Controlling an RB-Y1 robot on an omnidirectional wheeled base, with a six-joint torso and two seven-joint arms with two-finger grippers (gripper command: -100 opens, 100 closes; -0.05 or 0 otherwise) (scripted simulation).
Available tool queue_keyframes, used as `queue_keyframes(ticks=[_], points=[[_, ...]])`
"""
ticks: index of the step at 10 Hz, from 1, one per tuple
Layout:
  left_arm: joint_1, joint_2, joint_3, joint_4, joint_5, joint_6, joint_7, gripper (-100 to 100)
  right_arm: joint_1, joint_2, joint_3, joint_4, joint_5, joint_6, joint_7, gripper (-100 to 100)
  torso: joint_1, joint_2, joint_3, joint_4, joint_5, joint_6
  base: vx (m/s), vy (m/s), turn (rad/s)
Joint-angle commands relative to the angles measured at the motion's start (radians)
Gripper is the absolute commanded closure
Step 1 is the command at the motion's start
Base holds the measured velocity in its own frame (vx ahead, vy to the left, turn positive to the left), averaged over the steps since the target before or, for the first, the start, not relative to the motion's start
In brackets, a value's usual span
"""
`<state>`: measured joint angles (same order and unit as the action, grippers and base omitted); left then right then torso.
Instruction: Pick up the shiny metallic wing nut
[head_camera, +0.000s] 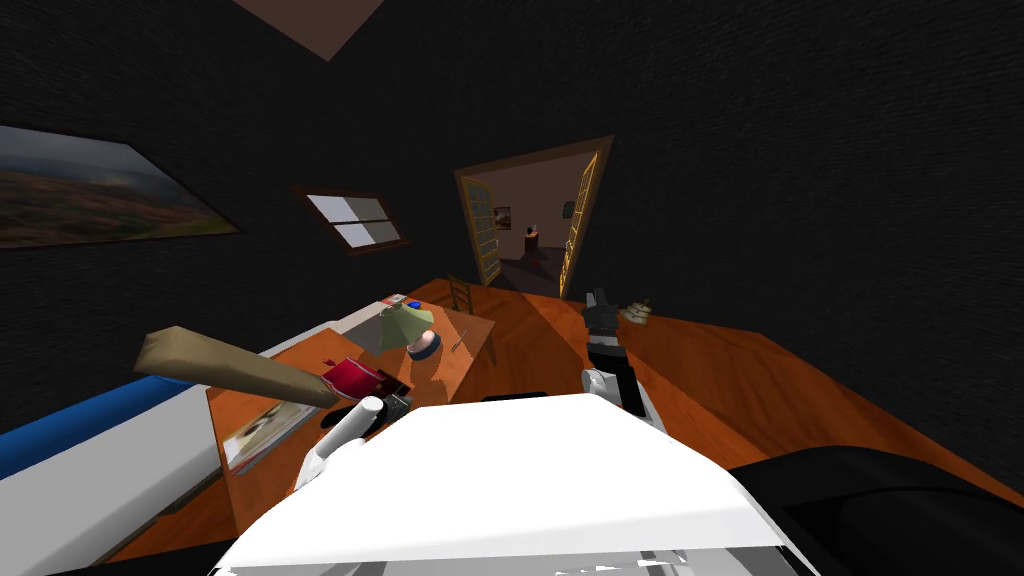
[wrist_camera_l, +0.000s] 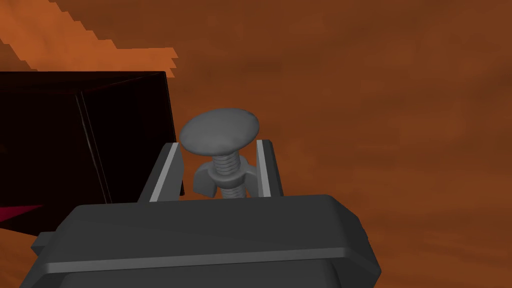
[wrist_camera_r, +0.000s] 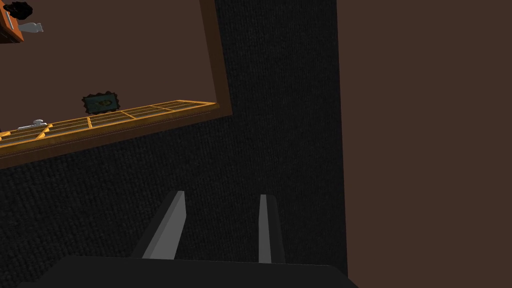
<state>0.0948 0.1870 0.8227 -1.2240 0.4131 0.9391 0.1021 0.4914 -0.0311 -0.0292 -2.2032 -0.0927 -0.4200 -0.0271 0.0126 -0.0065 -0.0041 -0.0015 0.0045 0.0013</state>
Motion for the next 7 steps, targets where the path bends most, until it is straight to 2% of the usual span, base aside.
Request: queue_keyframes(ticks=[1, 2, 3, 5, 6, 7], points=[[0.0, 0.0, 0.0, 0.0, 0.0, 0.0, 0.0, 100, 0.0, 0.0, 0.0, 0.0, 0.0, 0.0, 0.0, 0, 0.0, 0.0, 0.0, 0.0, 0.0, 0.0, 0.0, 0.0, 0.0], [0.0, 0.0, 0.0, 0.0, 0.0, 0.0, 0.0, 0, 0.0, 0.0, 0.0, 0.0, 0.0, 0.0, 0.0, 0, 0.0, 0.0, 0.0, 0.0, 0.0, 0.0, 0.0, 0.0, 0.0], [0.008, 0.007, 0.016, -0.034, 0.005, 0.036, -0.001, 100, 0.0, 0.0, 0.0, 0.0, 0.0, 0.0, 0.0, 0, 0.0, 0.0, 0.0, 0.0, 0.0, 0.0, -0.008, -0.029, -0.039], [0.016, 0.013, 0.032, -0.064, 0.01, 0.071, -0.002, 100, 0.0, 0.0, 0.0, 0.0, 0.0, 0.0, 0.0, 0, -0.003, 0.001, 0.001, 0.0, -0.001, 0.0, -0.01, -0.044, -0.024], [0.013, 0.01, 0.025, -0.054, 0.007, 0.056, 0.0, 100, 0.0, 0.0, 0.0, 0.0, 0.0, 0.0, 0.0, 0, -0.004, 0.001, 0.001, 0.0, -0.001, 0.0, -0.007, -0.022, 0.002], [0.013, 0.01, 0.027, -0.055, 0.008, 0.06, -0.001, 0, 0.0, 0.0, 0.0, 0.0, 0.0, 0.0, 0.0, 0, -0.002, 0.001, 0.001, 0.0, -0.001, 0.0, 0.0, 0.0, 0.0]])
